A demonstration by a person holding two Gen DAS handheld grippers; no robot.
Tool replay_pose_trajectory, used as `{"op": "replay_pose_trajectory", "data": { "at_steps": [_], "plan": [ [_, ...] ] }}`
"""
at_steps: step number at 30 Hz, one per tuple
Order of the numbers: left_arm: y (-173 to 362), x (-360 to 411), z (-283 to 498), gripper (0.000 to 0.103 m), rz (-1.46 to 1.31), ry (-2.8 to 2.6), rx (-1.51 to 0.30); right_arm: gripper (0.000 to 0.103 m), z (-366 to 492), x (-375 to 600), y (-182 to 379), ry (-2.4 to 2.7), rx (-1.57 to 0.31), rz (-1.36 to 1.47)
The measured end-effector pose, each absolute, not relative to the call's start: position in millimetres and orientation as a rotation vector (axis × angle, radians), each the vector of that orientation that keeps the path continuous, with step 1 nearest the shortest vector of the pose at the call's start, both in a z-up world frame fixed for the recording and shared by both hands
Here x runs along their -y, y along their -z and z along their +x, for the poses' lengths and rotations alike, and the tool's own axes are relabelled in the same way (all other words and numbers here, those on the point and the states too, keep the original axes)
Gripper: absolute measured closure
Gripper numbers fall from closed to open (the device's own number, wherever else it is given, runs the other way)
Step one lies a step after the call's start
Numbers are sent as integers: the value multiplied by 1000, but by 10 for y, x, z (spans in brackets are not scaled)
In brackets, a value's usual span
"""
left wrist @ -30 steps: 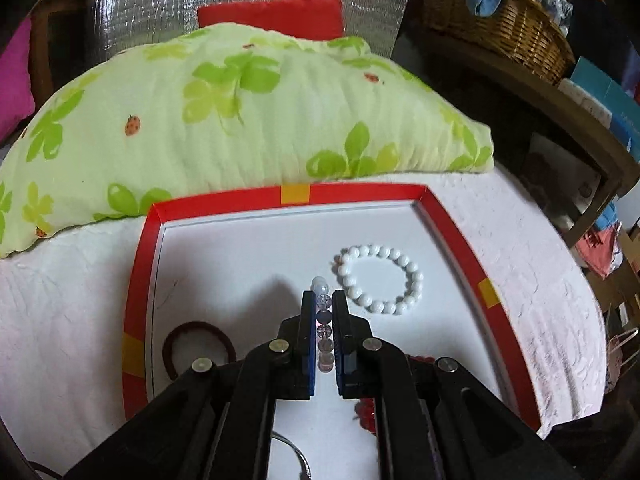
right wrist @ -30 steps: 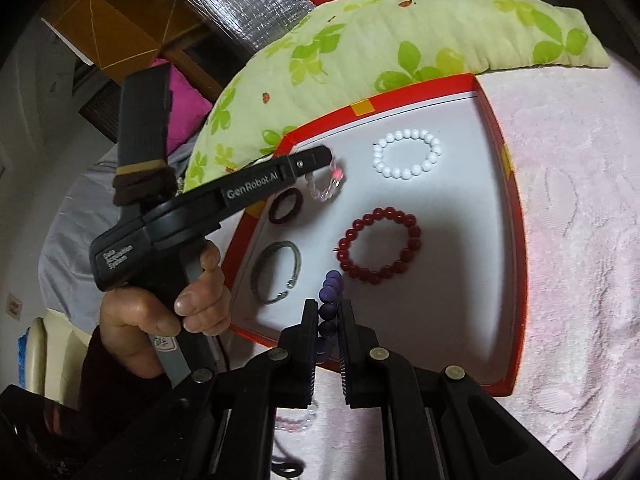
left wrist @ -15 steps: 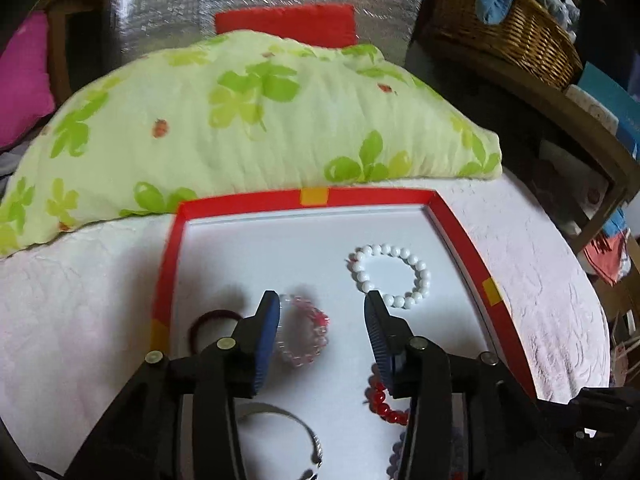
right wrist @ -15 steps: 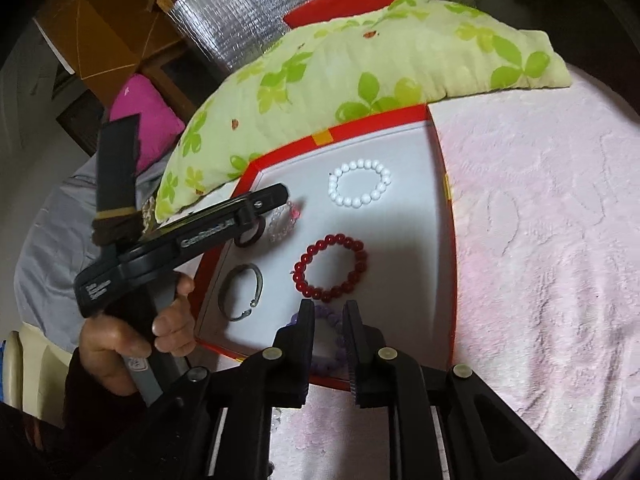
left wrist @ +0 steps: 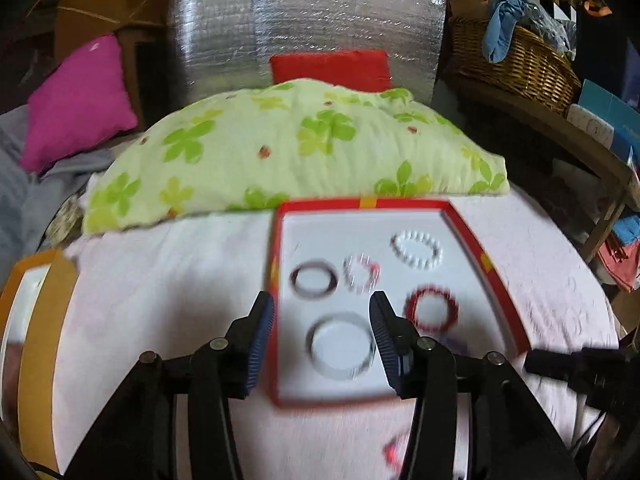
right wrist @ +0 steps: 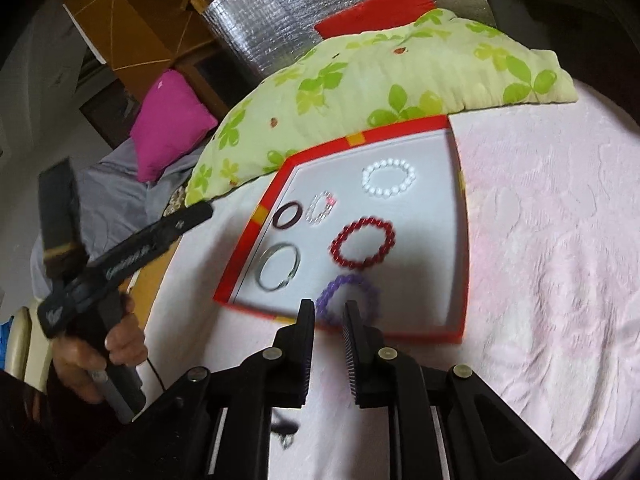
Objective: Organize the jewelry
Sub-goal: 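Open the left tool to drop the clear bracelet in the tray while the right tool releases the purple bracelet, then move both tools back toward the black hair tie and pink-white bead bracelet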
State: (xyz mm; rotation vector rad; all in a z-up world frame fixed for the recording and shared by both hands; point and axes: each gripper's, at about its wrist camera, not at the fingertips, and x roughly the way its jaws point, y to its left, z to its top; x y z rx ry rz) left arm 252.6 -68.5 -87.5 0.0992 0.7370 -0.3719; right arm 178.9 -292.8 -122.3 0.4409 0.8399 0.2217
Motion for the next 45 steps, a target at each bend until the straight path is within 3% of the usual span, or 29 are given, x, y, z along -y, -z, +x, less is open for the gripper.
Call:
{"op": "replay_pose_trajectory", "data": {
  "at_steps": [12,45],
  "plan": [
    [1031,369,1668,50,133,261,-746,86,1331,2658,1355,-226,-895,383],
    [983,235,1638,50,186,196,-701,86,1416,2370,1464,-244,-950,313]
  ]
}}
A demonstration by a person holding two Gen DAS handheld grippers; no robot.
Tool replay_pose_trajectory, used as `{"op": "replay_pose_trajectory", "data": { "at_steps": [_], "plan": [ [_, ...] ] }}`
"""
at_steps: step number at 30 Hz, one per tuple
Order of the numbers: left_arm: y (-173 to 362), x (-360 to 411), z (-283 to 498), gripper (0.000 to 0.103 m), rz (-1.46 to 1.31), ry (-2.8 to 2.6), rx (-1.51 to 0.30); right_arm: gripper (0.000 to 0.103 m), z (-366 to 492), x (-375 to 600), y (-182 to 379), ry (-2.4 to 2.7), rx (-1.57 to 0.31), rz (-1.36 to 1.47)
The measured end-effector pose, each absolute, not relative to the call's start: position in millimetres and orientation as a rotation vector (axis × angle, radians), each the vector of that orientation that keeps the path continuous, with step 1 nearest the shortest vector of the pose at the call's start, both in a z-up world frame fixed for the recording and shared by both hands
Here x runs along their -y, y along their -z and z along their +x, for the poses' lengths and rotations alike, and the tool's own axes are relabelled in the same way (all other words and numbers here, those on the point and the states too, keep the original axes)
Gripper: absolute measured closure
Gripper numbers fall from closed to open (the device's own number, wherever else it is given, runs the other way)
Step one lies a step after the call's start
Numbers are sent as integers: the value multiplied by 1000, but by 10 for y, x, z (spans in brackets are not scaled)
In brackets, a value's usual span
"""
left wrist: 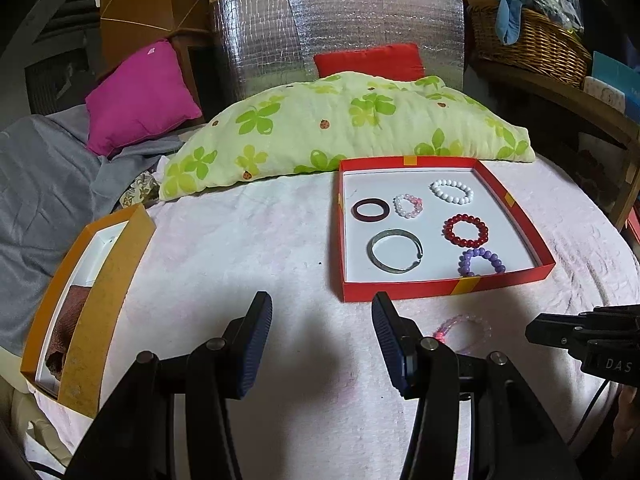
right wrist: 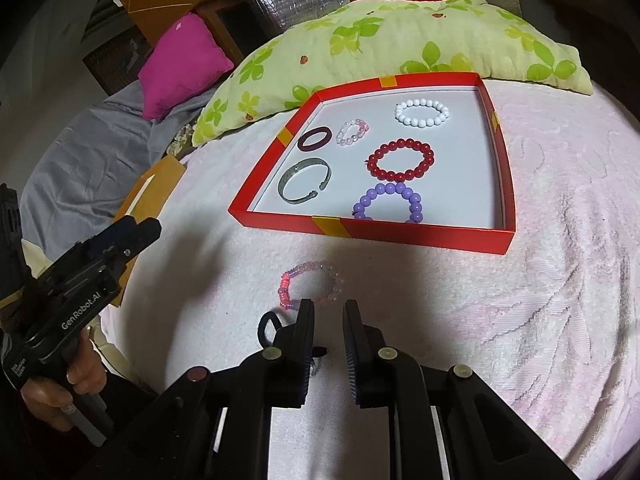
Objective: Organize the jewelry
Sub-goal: 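Move both tools back toward the black hair tie and pink-white bead bracelet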
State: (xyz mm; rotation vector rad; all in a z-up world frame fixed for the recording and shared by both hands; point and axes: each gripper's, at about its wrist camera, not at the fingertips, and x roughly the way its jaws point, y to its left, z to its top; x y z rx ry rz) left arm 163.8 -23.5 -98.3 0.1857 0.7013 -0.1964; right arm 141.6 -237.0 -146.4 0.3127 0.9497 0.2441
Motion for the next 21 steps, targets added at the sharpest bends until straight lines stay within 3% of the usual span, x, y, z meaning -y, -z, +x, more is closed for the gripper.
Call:
{"op": "replay_pose_trajectory", "data": {
  "at_steps": [21],
  "plan": [
    [990,170,1620,50,205,178,-697,86,1446,2328,1466,-238,-953,303]
  ]
}}
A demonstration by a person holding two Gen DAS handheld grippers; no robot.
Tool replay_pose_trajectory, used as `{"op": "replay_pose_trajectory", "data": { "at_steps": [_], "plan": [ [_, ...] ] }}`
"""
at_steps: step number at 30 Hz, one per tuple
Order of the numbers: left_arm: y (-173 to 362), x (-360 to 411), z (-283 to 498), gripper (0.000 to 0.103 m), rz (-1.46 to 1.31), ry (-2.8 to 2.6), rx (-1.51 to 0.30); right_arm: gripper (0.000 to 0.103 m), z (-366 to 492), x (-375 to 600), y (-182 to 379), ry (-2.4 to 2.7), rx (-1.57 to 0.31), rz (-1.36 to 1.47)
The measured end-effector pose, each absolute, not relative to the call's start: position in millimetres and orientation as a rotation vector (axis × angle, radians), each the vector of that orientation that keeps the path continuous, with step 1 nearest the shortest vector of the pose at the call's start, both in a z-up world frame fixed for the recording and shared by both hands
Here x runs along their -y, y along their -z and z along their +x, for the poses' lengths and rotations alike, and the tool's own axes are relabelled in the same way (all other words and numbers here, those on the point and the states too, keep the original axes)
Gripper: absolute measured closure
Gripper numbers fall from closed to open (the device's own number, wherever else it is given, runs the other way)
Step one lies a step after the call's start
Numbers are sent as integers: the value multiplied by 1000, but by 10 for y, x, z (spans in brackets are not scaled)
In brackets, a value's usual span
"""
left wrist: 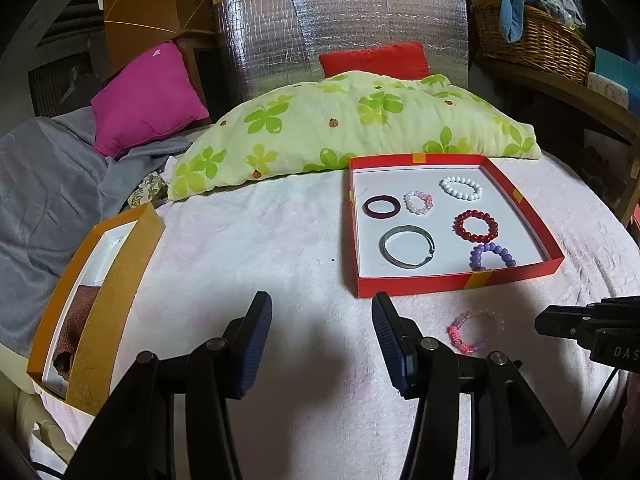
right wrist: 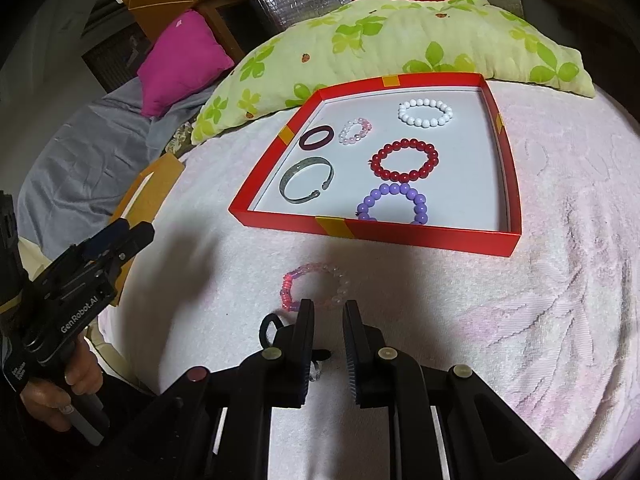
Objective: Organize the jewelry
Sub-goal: 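Move both tools back toward the black hair tie and pink-white bead bracelet, then grasp the black hair tie with metal ring using the left tool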
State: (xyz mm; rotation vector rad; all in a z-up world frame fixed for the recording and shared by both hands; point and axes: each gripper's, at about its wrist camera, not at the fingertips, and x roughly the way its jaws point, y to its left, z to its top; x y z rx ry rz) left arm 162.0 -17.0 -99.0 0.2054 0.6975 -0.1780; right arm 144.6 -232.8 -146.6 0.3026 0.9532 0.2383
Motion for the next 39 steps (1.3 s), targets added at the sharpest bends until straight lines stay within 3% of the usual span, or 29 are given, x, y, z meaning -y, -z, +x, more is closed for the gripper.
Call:
{"op": "replay_pose_trajectory", "data": {
  "at_steps": [37,39],
  "plan": [
    [1731,957,1463,49,242,498,-923,86,1336,2782,1491,-193,-961,385],
    [1750,965,1458,53,235,519,-929,86,1350,2764,1496,-193,-963,385]
  ]
}}
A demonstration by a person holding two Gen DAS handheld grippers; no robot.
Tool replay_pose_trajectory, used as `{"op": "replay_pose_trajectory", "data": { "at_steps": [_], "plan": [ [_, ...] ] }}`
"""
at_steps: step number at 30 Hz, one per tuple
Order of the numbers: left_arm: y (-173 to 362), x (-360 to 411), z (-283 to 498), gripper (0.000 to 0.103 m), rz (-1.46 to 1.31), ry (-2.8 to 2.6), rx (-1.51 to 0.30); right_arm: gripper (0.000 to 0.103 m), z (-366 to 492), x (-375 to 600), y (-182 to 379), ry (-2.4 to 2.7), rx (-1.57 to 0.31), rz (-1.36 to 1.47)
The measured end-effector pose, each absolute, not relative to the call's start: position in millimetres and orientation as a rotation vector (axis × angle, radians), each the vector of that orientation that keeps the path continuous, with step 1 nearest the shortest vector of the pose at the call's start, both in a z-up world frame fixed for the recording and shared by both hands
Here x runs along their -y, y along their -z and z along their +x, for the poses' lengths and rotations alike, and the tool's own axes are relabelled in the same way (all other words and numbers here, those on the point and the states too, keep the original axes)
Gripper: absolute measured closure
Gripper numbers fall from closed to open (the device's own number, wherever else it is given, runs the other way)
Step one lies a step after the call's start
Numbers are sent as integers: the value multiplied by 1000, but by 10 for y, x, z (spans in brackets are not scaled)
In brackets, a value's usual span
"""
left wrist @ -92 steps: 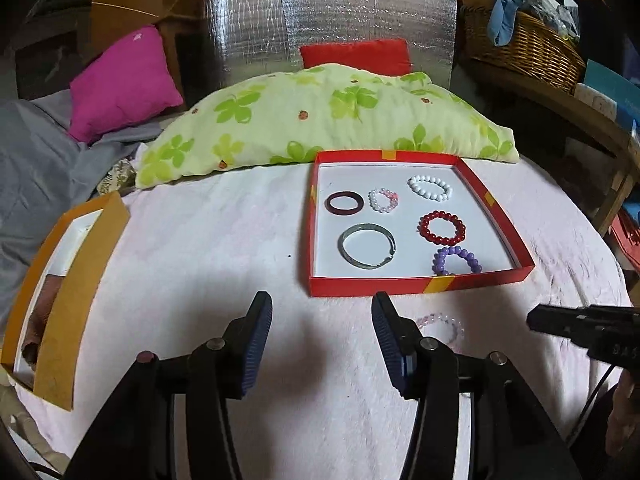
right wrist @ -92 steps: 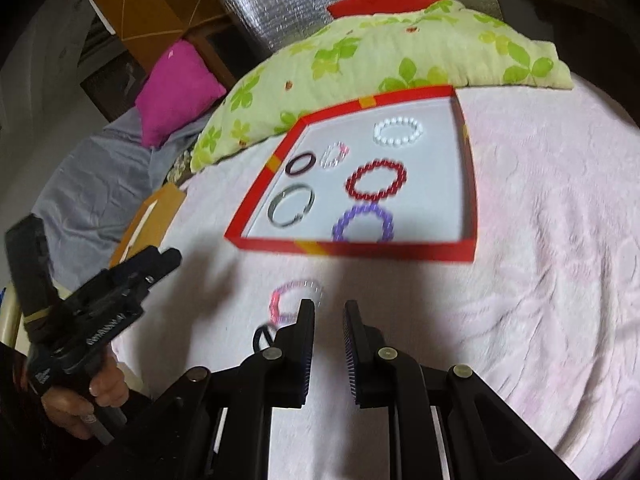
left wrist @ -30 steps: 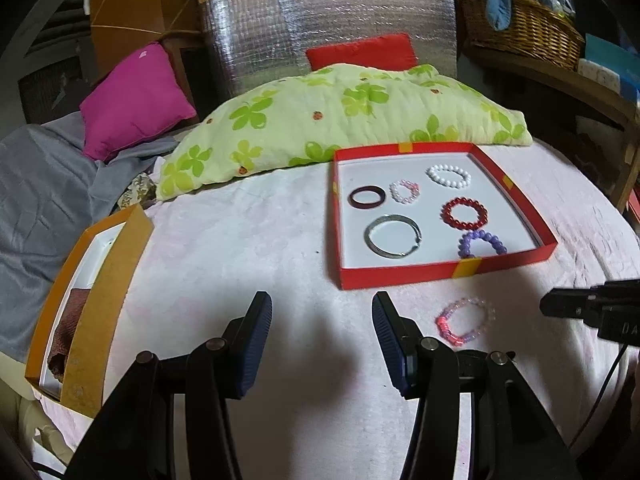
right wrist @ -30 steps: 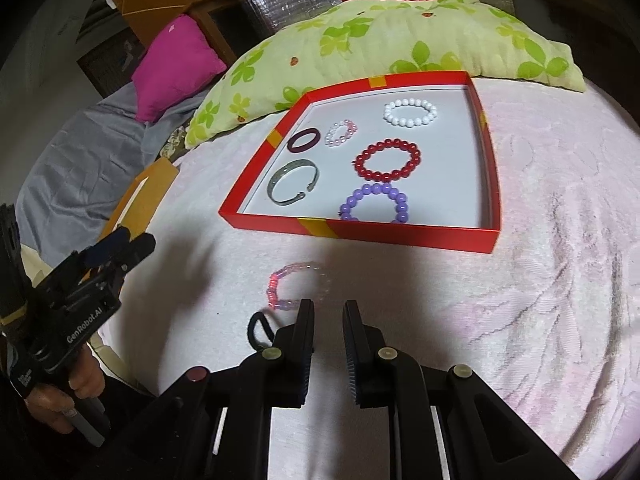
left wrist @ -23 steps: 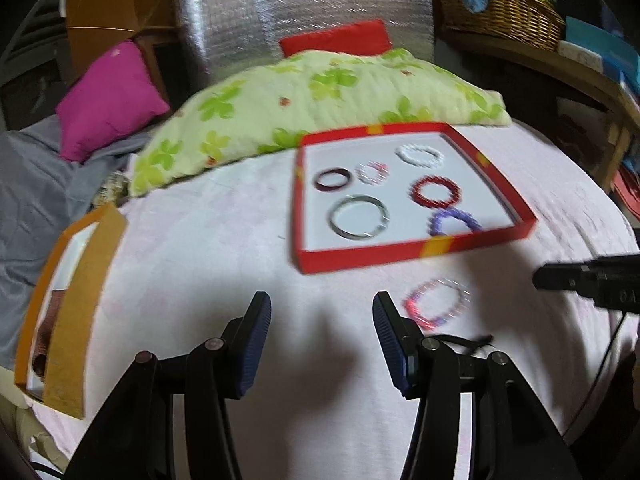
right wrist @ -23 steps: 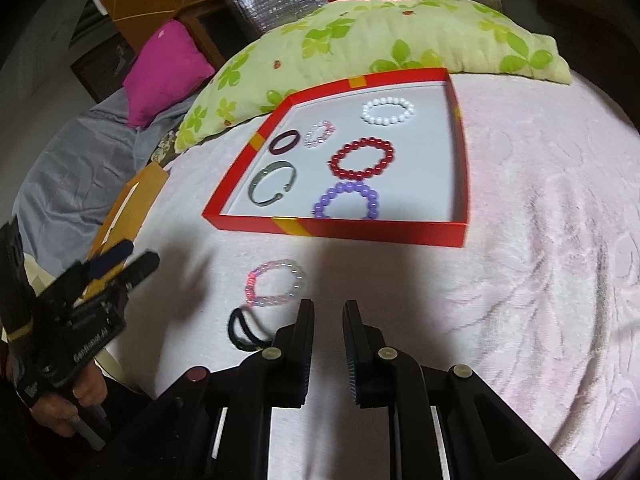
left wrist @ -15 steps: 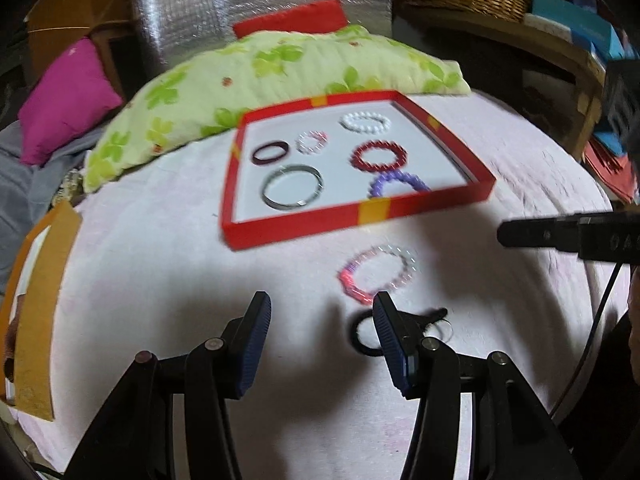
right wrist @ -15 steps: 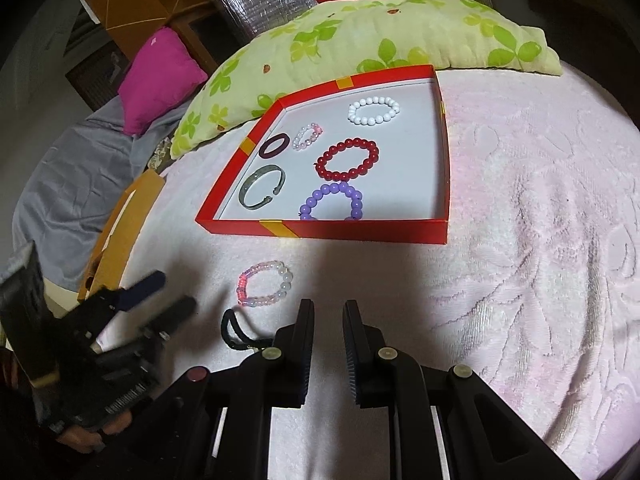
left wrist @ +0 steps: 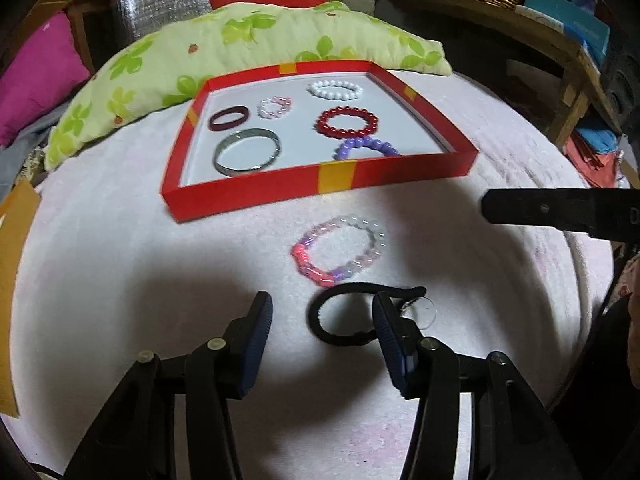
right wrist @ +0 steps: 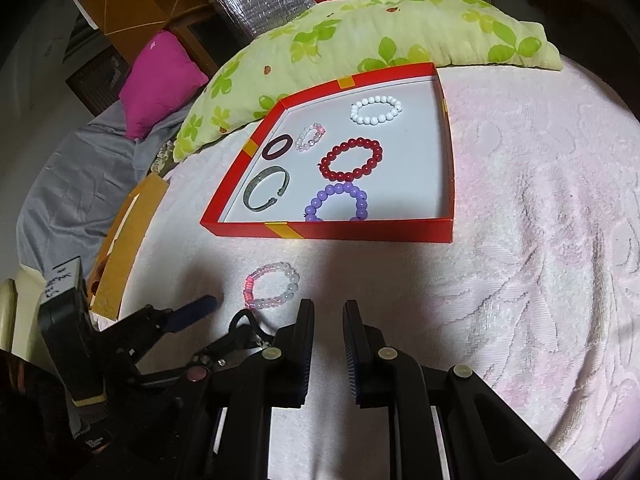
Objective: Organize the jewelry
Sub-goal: 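Grasp the black hair tie with metal ring using the left tool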
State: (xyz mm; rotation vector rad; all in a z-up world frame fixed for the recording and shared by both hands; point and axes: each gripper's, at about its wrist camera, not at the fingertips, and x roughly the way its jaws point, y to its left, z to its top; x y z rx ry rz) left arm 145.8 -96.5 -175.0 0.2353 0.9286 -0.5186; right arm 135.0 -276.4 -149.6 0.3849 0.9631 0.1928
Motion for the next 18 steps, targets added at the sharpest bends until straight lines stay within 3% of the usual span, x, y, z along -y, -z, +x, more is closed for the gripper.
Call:
{"op": "replay_pose_trajectory", "data": {
  "at_steps": [4,7,18],
  "plan": [
    [1804,977,1467,81,238,536,-939,86,1377,2719,1510,-194,-968,383],
    [1799,949,1473,94,230,541,-936,86,1405,2673,1519,-198,-966,385],
    [1687,691,1504,97,183,505,-905,85,1719,2404,1680,-208,-1010,359]
  ]
}}
